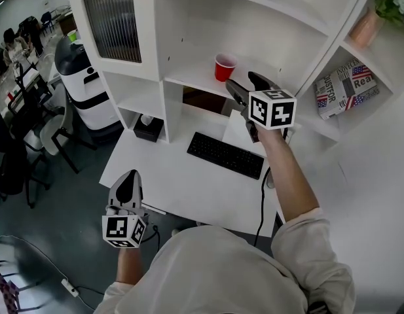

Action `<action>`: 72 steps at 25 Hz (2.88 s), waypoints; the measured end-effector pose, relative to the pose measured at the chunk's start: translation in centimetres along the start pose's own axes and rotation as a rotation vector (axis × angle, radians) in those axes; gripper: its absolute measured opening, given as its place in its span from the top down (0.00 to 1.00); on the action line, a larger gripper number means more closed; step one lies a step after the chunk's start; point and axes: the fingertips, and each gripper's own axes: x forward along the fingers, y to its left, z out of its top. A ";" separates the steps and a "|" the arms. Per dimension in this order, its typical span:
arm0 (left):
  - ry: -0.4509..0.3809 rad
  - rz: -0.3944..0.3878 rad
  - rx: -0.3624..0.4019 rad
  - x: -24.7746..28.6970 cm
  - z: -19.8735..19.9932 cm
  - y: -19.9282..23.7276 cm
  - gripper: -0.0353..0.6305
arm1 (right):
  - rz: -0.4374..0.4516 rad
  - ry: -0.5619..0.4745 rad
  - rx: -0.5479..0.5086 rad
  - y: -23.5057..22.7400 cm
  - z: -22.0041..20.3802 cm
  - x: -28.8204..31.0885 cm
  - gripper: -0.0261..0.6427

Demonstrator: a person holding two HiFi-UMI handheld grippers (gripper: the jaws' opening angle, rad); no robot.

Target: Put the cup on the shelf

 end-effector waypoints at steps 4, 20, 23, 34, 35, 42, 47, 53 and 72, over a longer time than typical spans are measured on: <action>-0.002 -0.005 0.001 0.2 0.1 -0.2 0.94 | 0.006 -0.035 -0.015 0.5 0.3 -2.2 0.51; 0.002 -0.034 0.019 1.0 0.5 -1.7 0.94 | 0.014 -0.146 -0.027 2.0 -1.1 -10.0 0.71; 0.001 -0.034 0.023 1.0 0.5 -1.8 0.94 | 0.015 -0.163 -0.026 2.3 -1.6 -11.3 0.74; 0.006 -0.040 0.034 1.1 0.8 -2.3 0.94 | -0.005 -0.185 -0.011 2.9 -4.1 -14.9 0.89; 0.007 -0.040 0.035 1.0 0.8 -2.4 0.94 | -0.007 -0.186 -0.010 2.9 -4.3 -15.2 0.89; 0.011 -0.046 0.042 1.1 0.9 -2.8 0.94 | -0.022 -0.193 0.023 2.9 -6.2 -16.9 0.95; 0.013 -0.050 0.050 1.3 1.0 -3.3 0.94 | -0.014 -0.190 0.038 3.3 -7.8 -17.8 0.95; 0.013 -0.060 0.058 1.5 1.2 -3.8 0.94 | 0.000 -0.184 0.049 3.9 -8.9 -18.5 0.95; 0.015 -0.076 0.066 2.4 1.2 -4.8 0.94 | 0.011 -0.192 0.073 3.5 -9.6 -18.8 0.95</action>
